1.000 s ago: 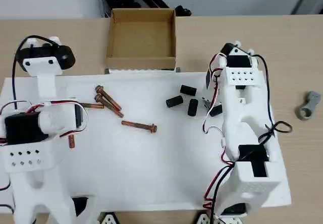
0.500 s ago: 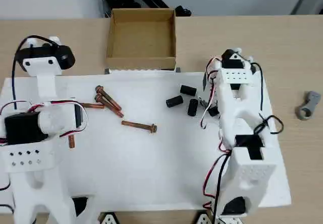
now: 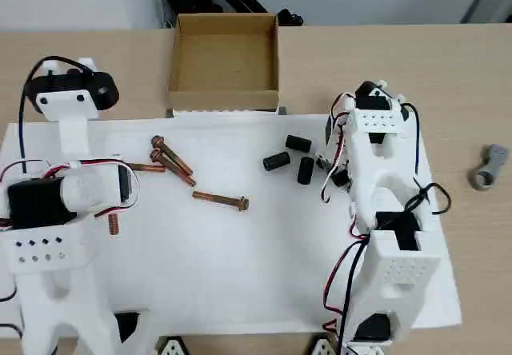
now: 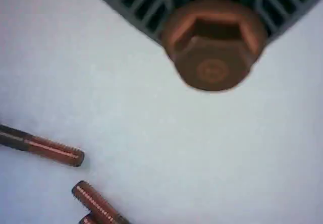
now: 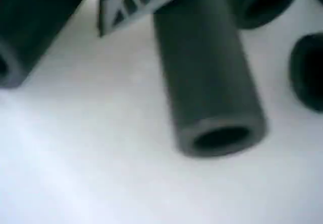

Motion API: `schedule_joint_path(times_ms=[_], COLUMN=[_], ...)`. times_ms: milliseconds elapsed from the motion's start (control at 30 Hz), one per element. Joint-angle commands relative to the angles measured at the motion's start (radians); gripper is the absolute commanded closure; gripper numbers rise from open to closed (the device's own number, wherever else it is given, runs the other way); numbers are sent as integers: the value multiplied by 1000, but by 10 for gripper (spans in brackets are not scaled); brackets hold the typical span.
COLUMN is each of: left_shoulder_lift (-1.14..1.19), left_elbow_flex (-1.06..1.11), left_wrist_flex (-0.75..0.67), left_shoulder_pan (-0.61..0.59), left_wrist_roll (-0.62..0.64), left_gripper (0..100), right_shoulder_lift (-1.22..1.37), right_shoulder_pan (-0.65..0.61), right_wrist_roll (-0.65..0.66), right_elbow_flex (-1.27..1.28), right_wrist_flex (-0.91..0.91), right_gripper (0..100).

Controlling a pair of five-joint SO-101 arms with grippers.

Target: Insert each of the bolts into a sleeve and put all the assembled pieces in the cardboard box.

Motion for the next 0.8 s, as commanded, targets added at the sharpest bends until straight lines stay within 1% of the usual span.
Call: schedule_joint_path(times_ms=[0,200,300,400,433,600,767], left_shoulder_lift=[-28,-28,-28,-28,-28,-29,-37], left_elbow_flex=[-5,-5,-5,-5,-5,-5,48], left_wrist_flex=[-5,-5,-5,-6,-6,-43,-138], left_shoulder_pan=[2,2,2,2,2,2,2], left_wrist_roll=[-9,-11,-18,-43,-44,-40,-41], left_gripper=[995,995,995,995,995,995,995], right_shoulder_lift=[19,16,8,-31,-51,-226,-522], right_shoulder_pan=[35,31,22,13,13,10,8], right_wrist_roll=[0,15,124,227,256,353,474], right_elbow_flex=[-8,-9,-12,-14,-14,-14,-11], right_wrist_flex=[2,28,79,128,148,197,197], right_gripper=[942,938,942,991,989,984,985])
